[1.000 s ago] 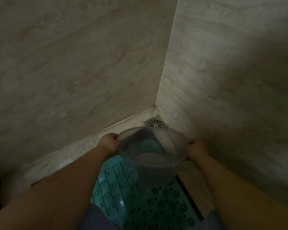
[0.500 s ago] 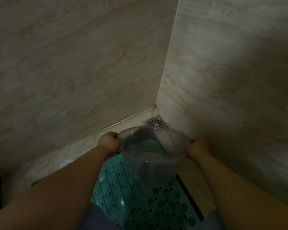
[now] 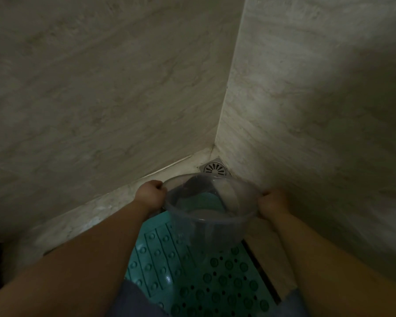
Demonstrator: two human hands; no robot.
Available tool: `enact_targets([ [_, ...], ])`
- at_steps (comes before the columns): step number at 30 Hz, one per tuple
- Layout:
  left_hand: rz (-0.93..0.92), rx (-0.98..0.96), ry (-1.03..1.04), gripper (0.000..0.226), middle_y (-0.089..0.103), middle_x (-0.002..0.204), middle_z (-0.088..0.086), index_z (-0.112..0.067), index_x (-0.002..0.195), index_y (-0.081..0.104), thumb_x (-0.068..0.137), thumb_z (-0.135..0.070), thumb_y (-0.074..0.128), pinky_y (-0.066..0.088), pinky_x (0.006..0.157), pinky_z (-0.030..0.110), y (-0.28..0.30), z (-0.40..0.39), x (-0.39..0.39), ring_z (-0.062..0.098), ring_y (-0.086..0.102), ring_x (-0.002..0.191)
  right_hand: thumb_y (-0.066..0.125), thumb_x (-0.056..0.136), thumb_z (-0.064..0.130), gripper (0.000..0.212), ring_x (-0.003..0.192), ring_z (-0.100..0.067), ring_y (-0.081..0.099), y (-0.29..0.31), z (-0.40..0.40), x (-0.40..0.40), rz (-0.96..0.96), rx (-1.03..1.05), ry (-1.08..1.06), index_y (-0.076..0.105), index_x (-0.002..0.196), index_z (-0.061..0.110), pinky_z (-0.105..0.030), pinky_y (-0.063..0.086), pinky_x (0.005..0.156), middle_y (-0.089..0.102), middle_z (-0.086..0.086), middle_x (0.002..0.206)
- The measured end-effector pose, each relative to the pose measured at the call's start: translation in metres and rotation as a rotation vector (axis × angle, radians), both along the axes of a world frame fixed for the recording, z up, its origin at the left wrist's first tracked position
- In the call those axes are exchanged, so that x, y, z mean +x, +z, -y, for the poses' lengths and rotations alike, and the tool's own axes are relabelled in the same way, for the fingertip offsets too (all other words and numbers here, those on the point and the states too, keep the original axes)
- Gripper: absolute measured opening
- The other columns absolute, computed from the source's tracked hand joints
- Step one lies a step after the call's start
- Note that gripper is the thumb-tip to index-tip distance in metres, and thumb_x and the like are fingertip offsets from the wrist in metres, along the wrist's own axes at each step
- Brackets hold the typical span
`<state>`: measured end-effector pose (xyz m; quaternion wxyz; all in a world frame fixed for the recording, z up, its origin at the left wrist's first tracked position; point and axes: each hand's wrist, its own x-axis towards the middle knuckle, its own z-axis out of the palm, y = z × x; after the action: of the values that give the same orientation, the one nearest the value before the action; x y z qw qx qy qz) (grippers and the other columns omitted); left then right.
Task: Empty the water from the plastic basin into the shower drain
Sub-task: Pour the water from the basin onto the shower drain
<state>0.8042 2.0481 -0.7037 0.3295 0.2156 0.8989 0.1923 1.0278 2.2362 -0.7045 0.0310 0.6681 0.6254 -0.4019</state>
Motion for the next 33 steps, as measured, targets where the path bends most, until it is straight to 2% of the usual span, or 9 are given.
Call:
enact_targets([
  [2,0.008,-0.006,-0.001,0.037,0.062,0.128,0.023,0.002,0.121,0.063,0.097,-0.02,0.045,0.043,0.098,0.036,-0.0001,0.0002,-0.0008,0.036,0.057,0.118,0.051,0.093,0.002,0.033,0.109,-0.039,0.065,0.001,0.0,-0.0005,-0.001,-0.004,-0.005,0.064,0.121,-0.007,-0.035,0.052,0.082,0.065,-0.025,0.124],
  [7,0.031,-0.009,0.021,0.04,0.058,0.137,0.019,-0.002,0.13,0.058,0.098,-0.021,0.045,0.04,0.104,0.035,-0.0006,0.0004,-0.0012,0.034,0.054,0.125,0.05,0.093,0.001,0.033,0.108,-0.039,0.065,0.0039,0.001,-0.0007,-0.003,-0.006,-0.006,0.064,0.12,-0.008,-0.03,0.045,0.075,0.065,-0.025,0.123],
  [14,0.037,0.003,0.038,0.041,0.054,0.142,0.015,-0.005,0.134,0.056,0.097,-0.022,0.046,0.038,0.106,0.032,-0.0007,-0.001,-0.0015,0.031,0.051,0.13,0.051,0.092,0.004,0.032,0.104,-0.038,0.066,0.0042,0.0024,-0.0019,-0.047,-0.024,-0.051,0.065,0.119,-0.007,-0.03,0.047,0.074,0.066,-0.024,0.12],
  [18,0.038,0.001,0.039,0.042,0.054,0.142,0.015,-0.005,0.134,0.056,0.097,-0.023,0.047,0.038,0.107,0.033,-0.0015,-0.0014,-0.0013,0.031,0.051,0.129,0.05,0.093,0.004,0.025,0.089,-0.032,0.065,0.0054,0.0025,-0.0029,-0.048,-0.019,-0.057,0.068,0.108,-0.005,-0.029,0.047,0.071,0.067,-0.025,0.116],
  [23,0.038,0.005,0.052,0.041,0.056,0.139,0.017,-0.005,0.132,0.057,0.097,-0.024,0.047,0.04,0.104,0.033,-0.002,-0.0016,-0.001,0.032,0.053,0.127,0.049,0.094,0.005,0.031,0.089,-0.031,0.063,0.0048,0.002,-0.0026,-0.056,-0.014,-0.079,0.066,0.116,-0.007,-0.028,0.045,0.073,0.068,-0.024,0.116],
  [27,0.044,0.013,0.068,0.043,0.054,0.142,0.016,-0.005,0.136,0.054,0.098,-0.024,0.047,0.04,0.107,0.033,-0.0008,-0.0017,-0.0002,0.032,0.052,0.129,0.048,0.092,0.002,0.025,0.08,-0.026,0.059,0.0047,0.0021,-0.0029,-0.079,-0.018,-0.076,0.068,0.104,-0.009,-0.028,0.046,0.069,0.069,-0.024,0.105],
  [29,0.043,0.018,0.077,0.043,0.054,0.142,0.016,-0.005,0.136,0.053,0.098,-0.024,0.047,0.041,0.107,0.034,-0.0004,-0.0021,0.0004,0.032,0.052,0.128,0.047,0.091,-0.001,0.02,0.074,-0.025,0.059,0.0061,0.0022,-0.0032,-0.082,-0.02,-0.066,0.066,0.086,-0.004,-0.027,0.045,0.059,0.065,-0.021,0.092],
  [31,0.036,0.018,0.075,0.043,0.054,0.142,0.016,-0.005,0.135,0.054,0.098,-0.023,0.047,0.04,0.107,0.033,0.0001,-0.0029,0.0007,0.032,0.052,0.128,0.047,0.09,-0.002,0.017,0.065,-0.024,0.056,0.0067,0.0023,-0.0032,-0.092,-0.015,-0.063,0.061,0.081,0.001,-0.022,0.04,0.05,0.061,-0.017,0.085],
  [33,0.035,0.02,0.076,0.042,0.054,0.142,0.016,-0.004,0.135,0.054,0.098,-0.023,0.047,0.039,0.106,0.032,0.0001,-0.0035,0.0007,0.032,0.051,0.129,0.047,0.089,-0.001,0.016,0.066,-0.025,0.057,0.0077,0.0031,-0.0032,-0.096,-0.014,-0.057,0.061,0.084,0.002,-0.025,0.044,0.056,0.06,-0.016,0.084],
])
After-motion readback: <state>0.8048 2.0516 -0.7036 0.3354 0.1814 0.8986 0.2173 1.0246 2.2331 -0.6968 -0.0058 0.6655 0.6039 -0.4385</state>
